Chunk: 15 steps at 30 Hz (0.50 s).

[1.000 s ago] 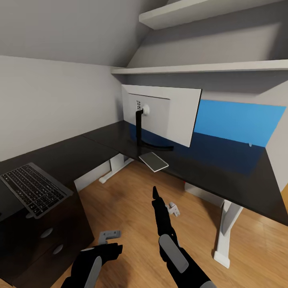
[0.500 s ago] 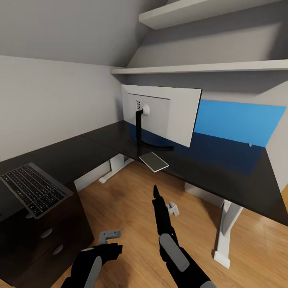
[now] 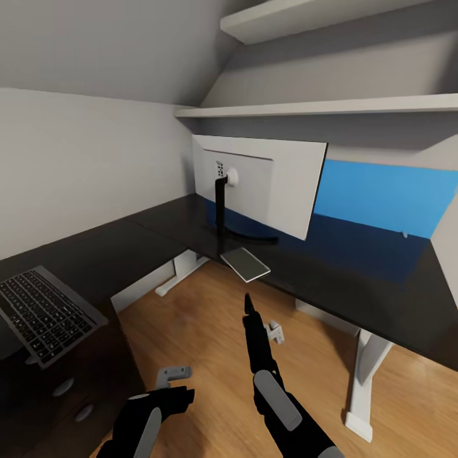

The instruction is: In the bedroom, organize the workspace by keeping the computer under the desk, ensuring the monitor is on the desk, placing the keyboard on the desk next to the monitor, placing the mouse on the desk next to the keyboard, moving the folder from the swivel chair onto the desk next to the mouse, stacking the notebook on top of the folder with the pen on top of the notebook, and positioning the swivel chair next to the desk.

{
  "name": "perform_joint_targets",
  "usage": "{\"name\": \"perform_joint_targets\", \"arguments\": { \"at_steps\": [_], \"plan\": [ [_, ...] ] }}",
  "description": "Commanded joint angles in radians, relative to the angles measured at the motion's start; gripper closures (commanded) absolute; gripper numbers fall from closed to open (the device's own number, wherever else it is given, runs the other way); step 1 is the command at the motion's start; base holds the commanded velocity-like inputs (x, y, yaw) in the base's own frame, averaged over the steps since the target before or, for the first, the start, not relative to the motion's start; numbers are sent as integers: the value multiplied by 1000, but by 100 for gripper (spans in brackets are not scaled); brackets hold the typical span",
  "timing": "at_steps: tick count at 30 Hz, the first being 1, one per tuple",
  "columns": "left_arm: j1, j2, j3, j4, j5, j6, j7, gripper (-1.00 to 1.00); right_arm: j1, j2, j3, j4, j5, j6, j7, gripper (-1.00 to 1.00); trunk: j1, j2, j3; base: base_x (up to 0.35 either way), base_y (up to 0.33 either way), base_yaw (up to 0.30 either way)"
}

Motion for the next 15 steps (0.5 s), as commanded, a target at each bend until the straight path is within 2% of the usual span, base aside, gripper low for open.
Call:
{"name": "perform_joint_targets", "arguments": {
  "at_steps": [1, 6, 15],
  "plan": [
    [-1, 1, -1, -1, 11, 3, 9, -100, -1, 0, 2, 0, -11, -4, 7, -100, 0, 0, -1, 222, 0, 0],
    [-1, 2, -1, -1, 11, 4, 10, -100, -1, 0, 2, -1, -10, -4, 7, -100, 0, 0, -1, 168, 0, 0],
    [-1, 2, -1, -1, 11, 4, 12, -100, -1, 0, 2, -2, -10, -5, 7, -100, 0, 0, -1, 36, 0, 0]
  ]
}}
